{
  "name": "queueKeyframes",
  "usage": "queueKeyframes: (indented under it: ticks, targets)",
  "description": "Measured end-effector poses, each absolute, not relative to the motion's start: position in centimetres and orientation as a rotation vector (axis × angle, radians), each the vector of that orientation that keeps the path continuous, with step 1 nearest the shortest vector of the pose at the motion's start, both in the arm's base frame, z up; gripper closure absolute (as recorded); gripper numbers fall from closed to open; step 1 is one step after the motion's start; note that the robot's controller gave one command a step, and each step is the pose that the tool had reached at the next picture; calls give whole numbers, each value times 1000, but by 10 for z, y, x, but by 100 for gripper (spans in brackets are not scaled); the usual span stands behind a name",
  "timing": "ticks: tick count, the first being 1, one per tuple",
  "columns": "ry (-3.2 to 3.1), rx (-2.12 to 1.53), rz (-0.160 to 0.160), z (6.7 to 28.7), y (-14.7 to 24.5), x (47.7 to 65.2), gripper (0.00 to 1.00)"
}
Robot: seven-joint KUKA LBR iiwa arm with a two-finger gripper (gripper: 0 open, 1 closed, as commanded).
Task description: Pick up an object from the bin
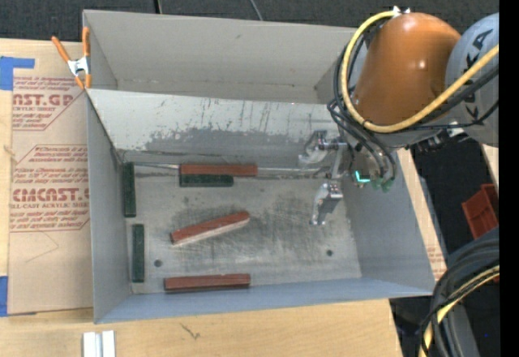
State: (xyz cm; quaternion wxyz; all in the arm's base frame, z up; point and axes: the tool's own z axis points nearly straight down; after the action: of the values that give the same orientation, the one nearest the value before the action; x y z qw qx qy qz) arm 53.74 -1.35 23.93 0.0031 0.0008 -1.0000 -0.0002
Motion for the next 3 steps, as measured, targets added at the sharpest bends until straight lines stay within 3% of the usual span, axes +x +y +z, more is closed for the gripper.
queueKeyframes:
  ticks: [1, 2, 3]
  targets:
    - [-3144, 2, 0, 244, -14, 539, 0]
    - [-3142, 176, 0, 185, 12, 541, 0]
    - [-3138, 159, -5, 159, 84, 538, 0]
